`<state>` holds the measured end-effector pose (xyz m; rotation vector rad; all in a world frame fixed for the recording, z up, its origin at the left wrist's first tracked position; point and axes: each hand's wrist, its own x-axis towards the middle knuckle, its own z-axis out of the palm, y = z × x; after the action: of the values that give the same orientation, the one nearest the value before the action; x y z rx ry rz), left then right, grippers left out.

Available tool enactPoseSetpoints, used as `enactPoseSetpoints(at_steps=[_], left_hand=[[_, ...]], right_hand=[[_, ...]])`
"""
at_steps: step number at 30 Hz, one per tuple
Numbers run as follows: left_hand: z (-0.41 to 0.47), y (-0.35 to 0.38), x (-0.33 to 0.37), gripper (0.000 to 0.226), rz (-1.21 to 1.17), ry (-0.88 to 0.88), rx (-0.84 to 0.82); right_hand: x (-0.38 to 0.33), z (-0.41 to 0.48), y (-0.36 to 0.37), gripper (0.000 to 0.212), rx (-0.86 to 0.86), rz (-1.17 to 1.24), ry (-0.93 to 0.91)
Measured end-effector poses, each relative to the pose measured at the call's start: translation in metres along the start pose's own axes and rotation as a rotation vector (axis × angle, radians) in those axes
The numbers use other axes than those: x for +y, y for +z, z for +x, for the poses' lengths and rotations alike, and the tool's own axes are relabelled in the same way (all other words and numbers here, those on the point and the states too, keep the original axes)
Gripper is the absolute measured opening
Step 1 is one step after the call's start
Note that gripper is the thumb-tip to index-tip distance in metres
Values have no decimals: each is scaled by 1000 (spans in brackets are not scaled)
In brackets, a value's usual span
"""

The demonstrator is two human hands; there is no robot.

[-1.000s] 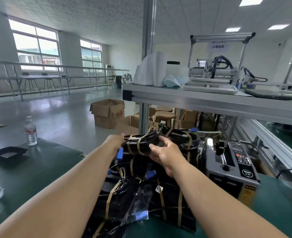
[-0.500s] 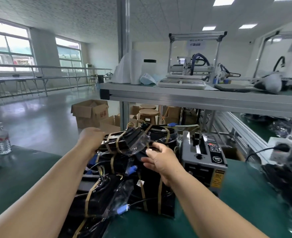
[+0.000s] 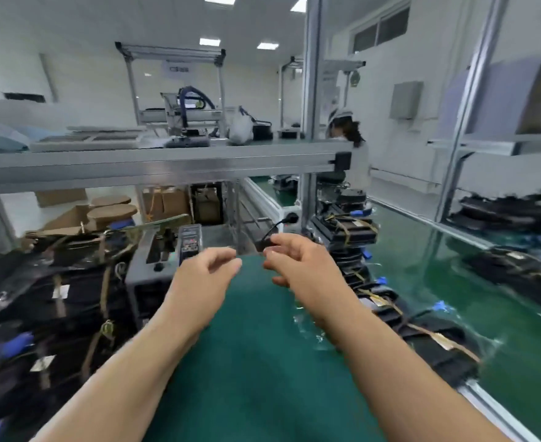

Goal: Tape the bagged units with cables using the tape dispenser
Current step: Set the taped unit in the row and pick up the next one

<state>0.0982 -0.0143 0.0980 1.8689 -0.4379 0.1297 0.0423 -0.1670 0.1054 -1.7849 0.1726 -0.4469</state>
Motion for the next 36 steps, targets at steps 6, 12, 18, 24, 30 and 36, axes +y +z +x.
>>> enactPoseSetpoints(at_steps=[6, 12, 18, 24, 30, 36], left_hand=[[-21, 120, 11, 16, -67, -137, -260], [-56, 192, 5, 18, -127, -406, -428], [-82, 219, -2, 30, -82, -559, -339], [-85, 229, 0, 19, -118, -626, -365], [-84, 236, -4, 14, -221, -682, -372], [-87, 230, -6, 7, -340, -728, -344]], right_hand=[[46, -34, -125, 35, 216, -344, 67], [101, -57, -199, 39, 314, -582, 227], [156, -75, -181, 41, 125, -958, 81], [178, -82, -165, 45, 196, -1048, 39], [177, -87, -155, 42, 196, -917, -38], [173, -94, -142, 64, 133, -902, -83]])
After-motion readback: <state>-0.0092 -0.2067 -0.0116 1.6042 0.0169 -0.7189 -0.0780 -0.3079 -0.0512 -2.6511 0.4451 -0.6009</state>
